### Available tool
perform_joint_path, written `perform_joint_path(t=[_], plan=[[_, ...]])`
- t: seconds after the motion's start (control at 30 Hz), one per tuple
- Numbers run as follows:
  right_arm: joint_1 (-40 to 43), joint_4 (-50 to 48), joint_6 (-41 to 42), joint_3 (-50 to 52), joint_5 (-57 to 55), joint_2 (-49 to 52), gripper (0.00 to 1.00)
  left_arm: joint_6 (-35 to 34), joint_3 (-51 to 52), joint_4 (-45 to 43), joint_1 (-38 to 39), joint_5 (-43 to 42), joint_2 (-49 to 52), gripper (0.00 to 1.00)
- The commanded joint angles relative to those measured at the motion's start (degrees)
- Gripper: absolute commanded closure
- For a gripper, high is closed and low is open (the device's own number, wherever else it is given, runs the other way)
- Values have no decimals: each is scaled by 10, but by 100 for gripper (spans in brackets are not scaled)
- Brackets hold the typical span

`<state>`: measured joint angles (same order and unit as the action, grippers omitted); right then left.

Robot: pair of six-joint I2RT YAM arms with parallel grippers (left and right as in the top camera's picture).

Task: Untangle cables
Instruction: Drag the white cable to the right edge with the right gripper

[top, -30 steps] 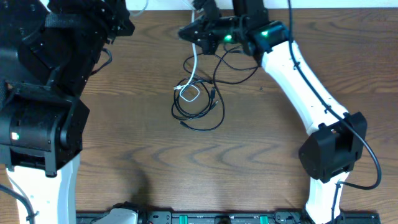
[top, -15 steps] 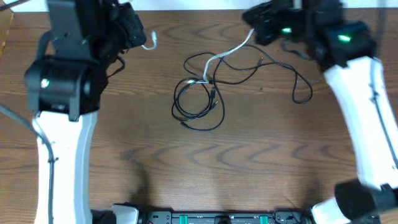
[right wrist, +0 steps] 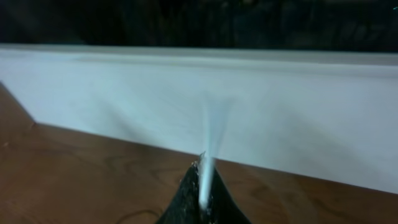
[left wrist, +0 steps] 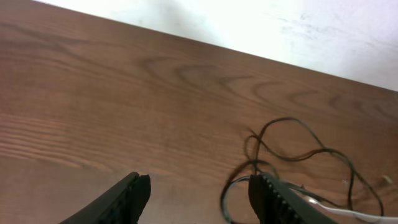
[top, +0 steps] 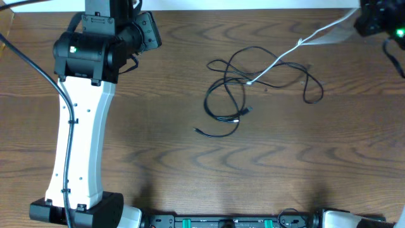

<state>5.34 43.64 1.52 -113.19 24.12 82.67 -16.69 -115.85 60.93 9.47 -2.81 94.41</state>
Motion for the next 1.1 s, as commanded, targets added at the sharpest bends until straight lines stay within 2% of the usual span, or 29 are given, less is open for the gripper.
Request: perform_joint_path(t=[0.0,0.17,0.4,0.53,0.7,0.9,1.07], plan=[[3,15,15,-5,47,-14,99,1,4,3,-2,5,4,42],[-7,55,28,-4,48,1,99,68,7,26,3,-26,7,41],[-1,54,38,-4,41,14,99,105,71,35,6,-118,36,41],[8,18,35,-4,8,13,99,110,99,27,6,-118,60,41],[29,-17,8,-4,-99,14,99,122,100,16,6,-118,68,41],[88,-40,-27,-4,-172,16,99,122,100,12,6,-118,68,41],[149,-52,-41,-4,-180,44,99,122,100,11,6,-118,68,41]])
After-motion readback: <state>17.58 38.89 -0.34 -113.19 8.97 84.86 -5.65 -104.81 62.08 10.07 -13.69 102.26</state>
